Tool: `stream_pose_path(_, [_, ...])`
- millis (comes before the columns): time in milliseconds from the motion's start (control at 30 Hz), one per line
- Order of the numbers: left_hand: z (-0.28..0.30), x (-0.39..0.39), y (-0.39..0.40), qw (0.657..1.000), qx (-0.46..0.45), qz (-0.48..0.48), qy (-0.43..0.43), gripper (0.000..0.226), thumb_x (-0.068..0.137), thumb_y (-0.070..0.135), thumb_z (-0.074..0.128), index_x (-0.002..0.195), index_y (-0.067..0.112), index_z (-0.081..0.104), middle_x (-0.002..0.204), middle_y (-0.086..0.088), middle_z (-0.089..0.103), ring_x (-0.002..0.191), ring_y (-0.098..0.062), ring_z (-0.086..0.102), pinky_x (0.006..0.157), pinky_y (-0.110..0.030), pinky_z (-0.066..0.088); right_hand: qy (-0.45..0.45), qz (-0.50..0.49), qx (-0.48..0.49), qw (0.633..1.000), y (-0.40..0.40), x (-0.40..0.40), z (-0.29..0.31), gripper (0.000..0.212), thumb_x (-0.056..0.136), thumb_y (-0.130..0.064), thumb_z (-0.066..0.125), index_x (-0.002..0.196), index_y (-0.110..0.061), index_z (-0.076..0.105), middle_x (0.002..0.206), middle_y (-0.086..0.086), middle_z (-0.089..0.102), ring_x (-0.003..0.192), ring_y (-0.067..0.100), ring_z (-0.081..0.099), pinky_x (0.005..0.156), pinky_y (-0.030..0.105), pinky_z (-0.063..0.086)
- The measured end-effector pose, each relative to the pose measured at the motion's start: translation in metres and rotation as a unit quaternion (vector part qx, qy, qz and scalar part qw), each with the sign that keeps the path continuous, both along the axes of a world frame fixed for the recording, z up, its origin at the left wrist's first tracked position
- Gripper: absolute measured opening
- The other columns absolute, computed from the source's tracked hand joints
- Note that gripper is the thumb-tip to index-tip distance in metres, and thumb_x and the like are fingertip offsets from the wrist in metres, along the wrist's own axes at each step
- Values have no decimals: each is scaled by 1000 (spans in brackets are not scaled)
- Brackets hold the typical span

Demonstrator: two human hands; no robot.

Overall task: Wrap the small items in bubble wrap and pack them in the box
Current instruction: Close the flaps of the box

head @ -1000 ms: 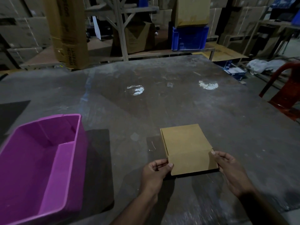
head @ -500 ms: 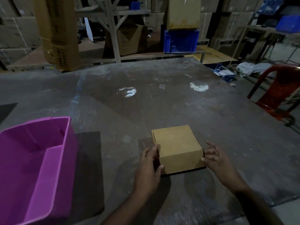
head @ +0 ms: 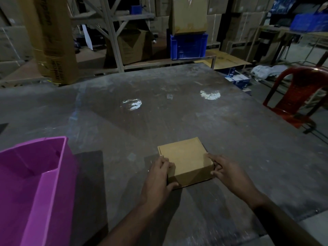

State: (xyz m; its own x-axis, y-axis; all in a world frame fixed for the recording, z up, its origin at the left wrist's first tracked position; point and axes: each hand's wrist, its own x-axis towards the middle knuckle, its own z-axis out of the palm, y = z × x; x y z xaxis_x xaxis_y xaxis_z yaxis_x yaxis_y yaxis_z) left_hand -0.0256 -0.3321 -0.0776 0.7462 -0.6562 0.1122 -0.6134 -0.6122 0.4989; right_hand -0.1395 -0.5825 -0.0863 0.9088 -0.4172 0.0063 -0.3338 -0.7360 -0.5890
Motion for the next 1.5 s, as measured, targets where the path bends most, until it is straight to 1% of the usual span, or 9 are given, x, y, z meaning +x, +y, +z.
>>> stream_pose_path(100, [-2, 2, 0, 1000, 8, -1, -5, 69, 83, 43, 79, 143, 27, 47, 153, 8, 32, 146, -12, 26, 116, -27, 34, -5, -55, 61, 997, -3, 3, -8, 71, 79, -13, 82, 140, -36, 54, 91, -15, 67, 78, 1, 67, 76, 33, 62])
stream_pose_path(300, [-9, 1, -1, 1000, -6, 4, -11, 68, 84, 39, 78, 144, 27, 48, 153, 9, 33, 150, -12, 21, 118, -26, 29, -12, -105, 94, 990, -5, 0, -25, 30, 81, -26, 82, 104, -37, 66, 81, -15, 70, 73, 1, 67, 72, 38, 62])
stream_pose_path(500, [-10, 2, -4, 999, 26, 12, -24, 68, 86, 45, 74, 146, 28, 45, 157, 8, 34, 144, -12, 31, 116, -30, 38, -38, 5, -87, 995, 2, 1, -5, 86, 83, -24, 80, 151, -44, 31, 144, -28, 36, 118, -1, 51, 100, 30, 51])
stream_pose_path(633, [-9, 11, -3, 998, 41, -21, -38, 69, 87, 47, 73, 147, 32, 42, 155, 9, 31, 142, -13, 33, 113, -30, 41, -38, 88, -164, 982, -3, 2, -4, 74, 86, -20, 77, 150, -35, 42, 158, -16, 35, 138, 7, 41, 113, 34, 43])
stream_pose_path(733, [-9, 8, -1, 995, 56, -49, -65, 71, 97, 43, 61, 158, 38, 24, 165, 11, 17, 152, -13, 16, 121, -28, 21, -89, 103, -244, 960, -2, -2, -14, 71, 83, -21, 80, 146, -25, 49, 157, -10, 39, 144, 7, 31, 115, 38, 40])
stream_pose_path(967, [-14, 3, 3, 995, 33, -60, -68, 65, 104, 40, 47, 156, 42, 8, 157, 23, -10, 145, 2, -15, 113, -19, -2, -132, 96, -275, 947, 1, -3, -27, 69, 75, -13, 87, 138, -18, 60, 143, -2, 59, 133, 10, 49, 109, 32, 43])
stream_pose_path(1167, [-22, 2, 2, 996, 6, -57, -68, 62, 101, 30, 59, 155, 32, 29, 160, 17, 10, 151, -4, 3, 117, -22, 6, -106, 77, -222, 966, 5, -8, -32, 71, 87, -21, 76, 150, -29, 45, 152, -10, 48, 128, 6, 55, 102, 30, 53])
stream_pose_path(1367, [-16, 5, 5, 995, 12, -75, -58, 70, 98, 29, 63, 157, 31, 25, 161, 17, 5, 150, -1, -3, 115, -14, -8, -117, 107, -194, 968, -4, 3, -13, 61, 74, -22, 88, 131, -18, 66, 138, -4, 63, 119, 16, 63, 102, 29, 46])
stream_pose_path(1500, [-20, 6, 5, 996, 1, -66, -55, 71, 96, 24, 66, 156, 33, 28, 162, 18, 12, 153, -4, 5, 120, -20, 5, -143, 104, -216, 960, 2, 2, -13, 54, 71, -18, 90, 122, -13, 71, 126, 1, 69, 109, 20, 67, 95, 33, 55])
